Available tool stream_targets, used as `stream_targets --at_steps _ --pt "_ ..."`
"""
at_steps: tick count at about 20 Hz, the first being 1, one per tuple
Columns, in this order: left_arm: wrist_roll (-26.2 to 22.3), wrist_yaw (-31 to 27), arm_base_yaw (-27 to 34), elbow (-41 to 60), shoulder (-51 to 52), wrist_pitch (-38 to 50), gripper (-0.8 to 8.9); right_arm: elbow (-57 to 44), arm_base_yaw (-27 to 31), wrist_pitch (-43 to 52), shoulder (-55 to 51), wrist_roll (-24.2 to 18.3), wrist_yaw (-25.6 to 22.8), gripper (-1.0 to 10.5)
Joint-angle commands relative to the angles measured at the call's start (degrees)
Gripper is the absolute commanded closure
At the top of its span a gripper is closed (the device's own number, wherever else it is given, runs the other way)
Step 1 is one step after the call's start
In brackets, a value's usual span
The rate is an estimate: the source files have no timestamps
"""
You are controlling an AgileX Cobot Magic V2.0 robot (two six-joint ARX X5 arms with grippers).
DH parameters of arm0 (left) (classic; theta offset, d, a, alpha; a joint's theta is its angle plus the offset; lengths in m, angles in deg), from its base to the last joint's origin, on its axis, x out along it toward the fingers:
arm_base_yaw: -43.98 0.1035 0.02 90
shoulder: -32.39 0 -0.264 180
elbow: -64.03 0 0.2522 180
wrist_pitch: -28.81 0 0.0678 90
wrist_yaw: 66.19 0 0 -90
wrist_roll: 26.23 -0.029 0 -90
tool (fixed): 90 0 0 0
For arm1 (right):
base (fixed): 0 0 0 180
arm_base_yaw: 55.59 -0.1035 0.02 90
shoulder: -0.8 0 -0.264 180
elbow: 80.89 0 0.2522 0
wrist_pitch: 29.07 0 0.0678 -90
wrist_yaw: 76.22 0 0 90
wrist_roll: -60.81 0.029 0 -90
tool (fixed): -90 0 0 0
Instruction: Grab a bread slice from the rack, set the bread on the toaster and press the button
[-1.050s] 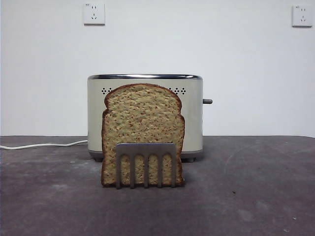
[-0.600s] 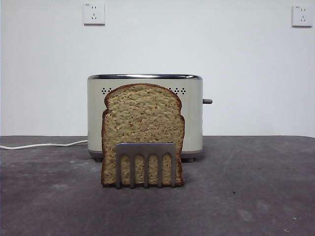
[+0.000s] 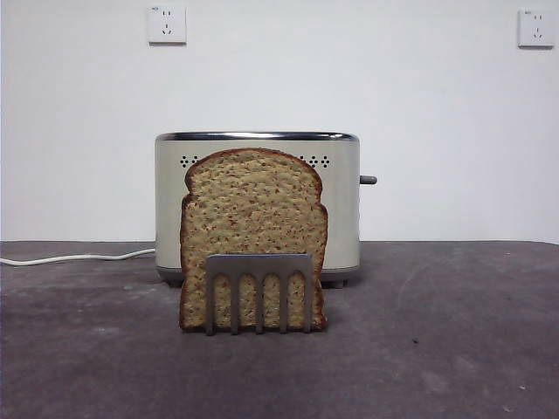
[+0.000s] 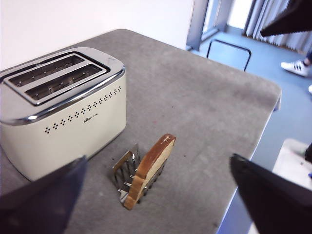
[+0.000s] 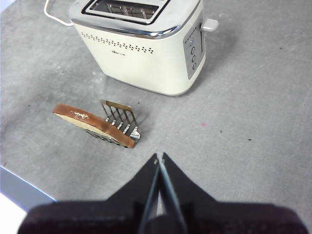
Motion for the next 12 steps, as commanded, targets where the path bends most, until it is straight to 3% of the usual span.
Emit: stream_targets --at_steps 1,12 --pt "-4.81 -3.74 -3.91 -4.04 -3.89 -1.53 1.72 0.07 -0.2 0.28 0.2 -0.48 0.11 9.6" --pt "-16.7 -24.5 -25.97 -17.09 -28.87 -3.43 1.85 0.07 -0.2 0.26 1.73 -0.48 0.11 9.6"
